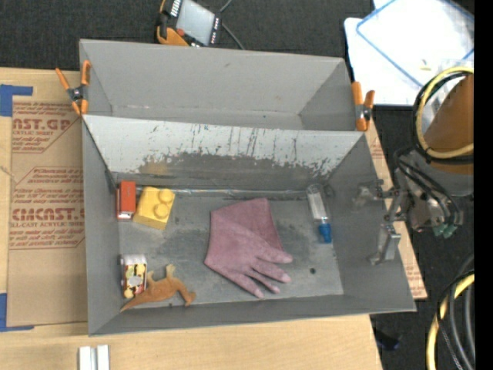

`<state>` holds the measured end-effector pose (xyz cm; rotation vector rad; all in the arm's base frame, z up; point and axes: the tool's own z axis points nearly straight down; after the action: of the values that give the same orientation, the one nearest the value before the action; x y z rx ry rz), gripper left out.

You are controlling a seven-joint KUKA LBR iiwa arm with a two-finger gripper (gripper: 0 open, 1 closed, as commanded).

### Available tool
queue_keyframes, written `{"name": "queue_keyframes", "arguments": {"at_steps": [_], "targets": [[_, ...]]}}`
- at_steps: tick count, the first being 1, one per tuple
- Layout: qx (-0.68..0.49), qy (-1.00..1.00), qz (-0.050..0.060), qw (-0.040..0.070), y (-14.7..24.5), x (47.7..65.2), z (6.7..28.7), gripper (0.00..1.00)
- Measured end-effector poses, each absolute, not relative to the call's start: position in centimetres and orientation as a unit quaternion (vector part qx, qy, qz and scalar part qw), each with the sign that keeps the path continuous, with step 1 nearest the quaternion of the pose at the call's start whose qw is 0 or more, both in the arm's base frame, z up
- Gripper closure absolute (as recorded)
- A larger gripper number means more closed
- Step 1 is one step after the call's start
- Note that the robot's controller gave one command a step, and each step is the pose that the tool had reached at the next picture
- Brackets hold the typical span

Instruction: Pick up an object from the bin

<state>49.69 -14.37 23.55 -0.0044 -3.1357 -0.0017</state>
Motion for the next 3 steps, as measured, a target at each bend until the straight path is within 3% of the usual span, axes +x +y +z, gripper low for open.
{"name": "queue_keyframes", "arguments": {"at_steps": [1, 2, 3], "targets": [[0.000, -1.000, 0.000, -0.001, -14.2, 49.8, 24.0, 0.00], [0.089, -0.996, 0.000, -0.002, -8.8, 49.7, 13.5, 0.00], [0.027, -1.000, 0.001, -0.007, -4.3, 49.0, 16.2, 0.00]]}}
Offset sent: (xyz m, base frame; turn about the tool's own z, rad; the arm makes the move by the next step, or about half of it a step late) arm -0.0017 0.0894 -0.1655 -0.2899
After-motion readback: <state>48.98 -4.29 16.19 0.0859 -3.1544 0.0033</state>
